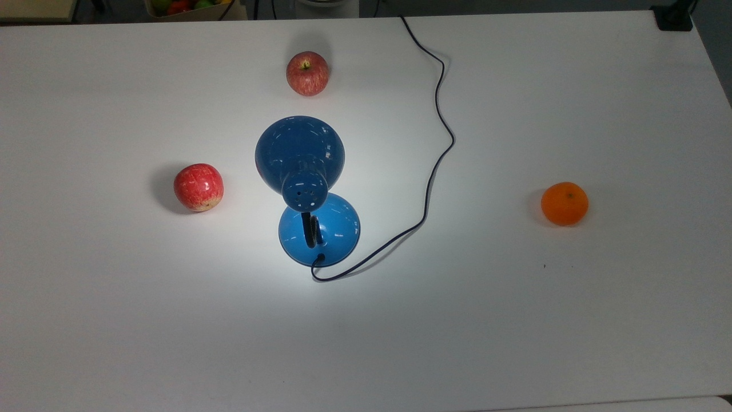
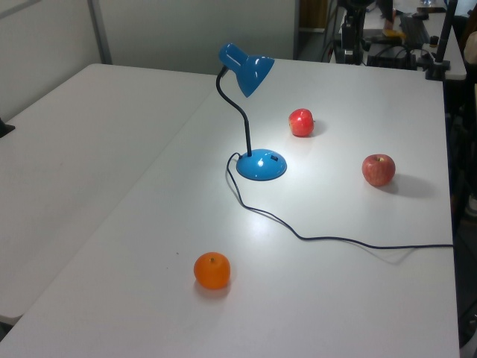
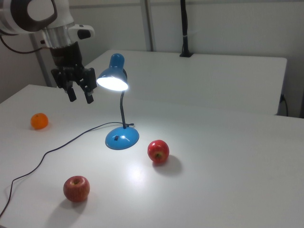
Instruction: Turn on desk lamp
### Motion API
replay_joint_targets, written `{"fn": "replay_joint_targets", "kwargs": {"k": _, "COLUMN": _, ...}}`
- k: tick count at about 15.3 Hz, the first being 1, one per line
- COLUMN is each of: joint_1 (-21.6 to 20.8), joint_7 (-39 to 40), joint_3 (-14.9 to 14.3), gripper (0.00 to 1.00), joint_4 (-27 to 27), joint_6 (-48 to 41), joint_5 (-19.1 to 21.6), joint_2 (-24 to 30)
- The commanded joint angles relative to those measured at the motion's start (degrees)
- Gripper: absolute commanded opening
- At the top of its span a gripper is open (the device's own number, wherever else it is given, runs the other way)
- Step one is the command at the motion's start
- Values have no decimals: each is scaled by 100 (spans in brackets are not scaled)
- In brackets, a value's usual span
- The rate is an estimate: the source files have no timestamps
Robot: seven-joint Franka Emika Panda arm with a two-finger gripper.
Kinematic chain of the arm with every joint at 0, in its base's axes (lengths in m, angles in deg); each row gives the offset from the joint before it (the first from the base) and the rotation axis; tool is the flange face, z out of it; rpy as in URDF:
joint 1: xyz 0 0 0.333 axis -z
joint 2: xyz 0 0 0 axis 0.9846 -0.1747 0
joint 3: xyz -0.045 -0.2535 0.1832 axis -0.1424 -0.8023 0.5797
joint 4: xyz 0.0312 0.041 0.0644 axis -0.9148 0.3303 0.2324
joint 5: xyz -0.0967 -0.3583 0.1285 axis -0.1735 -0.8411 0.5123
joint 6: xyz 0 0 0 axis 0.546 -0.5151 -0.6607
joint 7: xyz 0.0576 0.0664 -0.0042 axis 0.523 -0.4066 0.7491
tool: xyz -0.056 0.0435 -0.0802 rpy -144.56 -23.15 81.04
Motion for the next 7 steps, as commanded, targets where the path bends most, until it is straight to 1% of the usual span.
{"fn": "replay_joint_targets", "kwargs": {"k": 1, "joint_1": 14, "joint_7": 290, "joint_3": -44, "gripper": 100, "joint_4": -161, "joint_6": -178, "joint_5": 14, "joint_2": 36}}
{"fn": "replay_joint_targets", "kwargs": {"k": 7, "joint_1": 49, "joint_7": 361, "joint_3": -53, "gripper": 100, "joint_4": -170, "joint_6": -178, "joint_5": 14, "joint_2": 54}}
